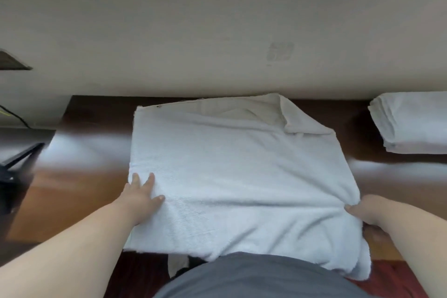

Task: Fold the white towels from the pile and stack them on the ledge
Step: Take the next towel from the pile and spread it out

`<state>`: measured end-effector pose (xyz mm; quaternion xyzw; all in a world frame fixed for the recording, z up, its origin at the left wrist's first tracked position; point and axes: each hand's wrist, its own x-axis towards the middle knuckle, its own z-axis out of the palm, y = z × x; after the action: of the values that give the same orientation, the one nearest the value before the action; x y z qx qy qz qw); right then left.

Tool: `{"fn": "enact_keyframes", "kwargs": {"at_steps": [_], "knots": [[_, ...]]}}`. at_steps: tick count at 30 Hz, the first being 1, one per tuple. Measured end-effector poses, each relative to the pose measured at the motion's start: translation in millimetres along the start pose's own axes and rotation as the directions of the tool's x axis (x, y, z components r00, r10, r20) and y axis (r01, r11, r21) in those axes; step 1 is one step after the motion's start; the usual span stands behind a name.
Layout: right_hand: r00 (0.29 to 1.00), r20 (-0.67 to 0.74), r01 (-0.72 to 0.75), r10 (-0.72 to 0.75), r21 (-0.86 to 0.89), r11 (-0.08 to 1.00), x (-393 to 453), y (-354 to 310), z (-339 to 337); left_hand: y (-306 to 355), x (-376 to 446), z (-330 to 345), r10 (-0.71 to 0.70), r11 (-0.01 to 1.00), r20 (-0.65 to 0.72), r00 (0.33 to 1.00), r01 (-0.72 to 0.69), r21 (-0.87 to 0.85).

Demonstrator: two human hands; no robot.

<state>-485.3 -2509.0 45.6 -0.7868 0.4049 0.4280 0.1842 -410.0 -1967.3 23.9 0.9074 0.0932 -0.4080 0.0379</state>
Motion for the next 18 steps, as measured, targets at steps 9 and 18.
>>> {"fn": "enact_keyframes", "kwargs": {"at_steps": [9, 18], "knots": [[0.927, -0.363, -0.078, 0.089, 0.044, 0.996, -57, -11, 65, -11, 29, -39, 0.139, 0.940, -0.004, 0.990, -0.130, 0.314], [0.909, -0.238, 0.279, -0.342, -0.263, 0.924, -80, -85, 95, 13, 16, -60, 0.310, 0.825, -0.051, 0.950, -0.242, 0.511]]}}
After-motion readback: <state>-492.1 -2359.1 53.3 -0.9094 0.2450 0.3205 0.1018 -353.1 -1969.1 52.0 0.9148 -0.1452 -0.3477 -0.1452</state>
